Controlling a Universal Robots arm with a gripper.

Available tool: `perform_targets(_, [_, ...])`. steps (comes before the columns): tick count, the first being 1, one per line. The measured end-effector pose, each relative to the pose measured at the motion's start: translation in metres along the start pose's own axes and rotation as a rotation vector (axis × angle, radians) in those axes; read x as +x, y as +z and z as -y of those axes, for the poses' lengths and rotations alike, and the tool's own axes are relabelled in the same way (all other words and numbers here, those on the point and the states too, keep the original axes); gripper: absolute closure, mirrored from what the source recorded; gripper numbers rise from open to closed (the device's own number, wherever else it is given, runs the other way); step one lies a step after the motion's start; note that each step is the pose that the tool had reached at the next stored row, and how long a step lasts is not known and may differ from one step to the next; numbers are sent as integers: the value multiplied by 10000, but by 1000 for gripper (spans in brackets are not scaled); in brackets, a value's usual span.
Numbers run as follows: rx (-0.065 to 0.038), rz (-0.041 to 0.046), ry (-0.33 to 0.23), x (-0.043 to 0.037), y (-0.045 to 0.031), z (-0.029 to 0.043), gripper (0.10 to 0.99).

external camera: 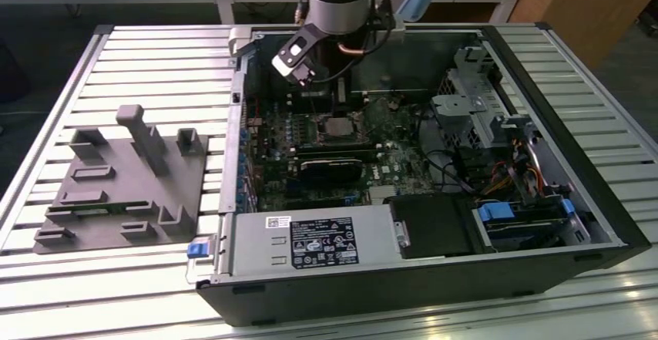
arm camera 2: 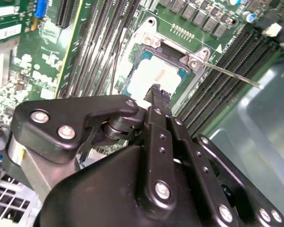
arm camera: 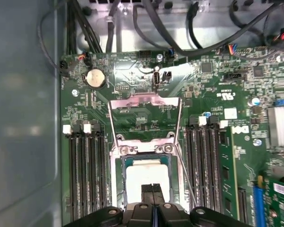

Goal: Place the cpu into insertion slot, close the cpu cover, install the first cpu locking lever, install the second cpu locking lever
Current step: 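Place the cpu into insertion slot, then close the cpu cover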

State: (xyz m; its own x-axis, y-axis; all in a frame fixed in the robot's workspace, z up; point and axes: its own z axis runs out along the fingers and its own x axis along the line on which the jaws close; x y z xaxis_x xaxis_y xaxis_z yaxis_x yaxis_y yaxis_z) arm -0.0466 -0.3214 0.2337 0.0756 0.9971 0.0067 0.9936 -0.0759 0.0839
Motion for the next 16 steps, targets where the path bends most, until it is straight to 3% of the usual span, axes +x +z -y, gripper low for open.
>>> perform_targets(7, [-6,0,-1,1,-158,-13,980])
perform_targets(16, [-7,-1,0,1,-167,-14,980])
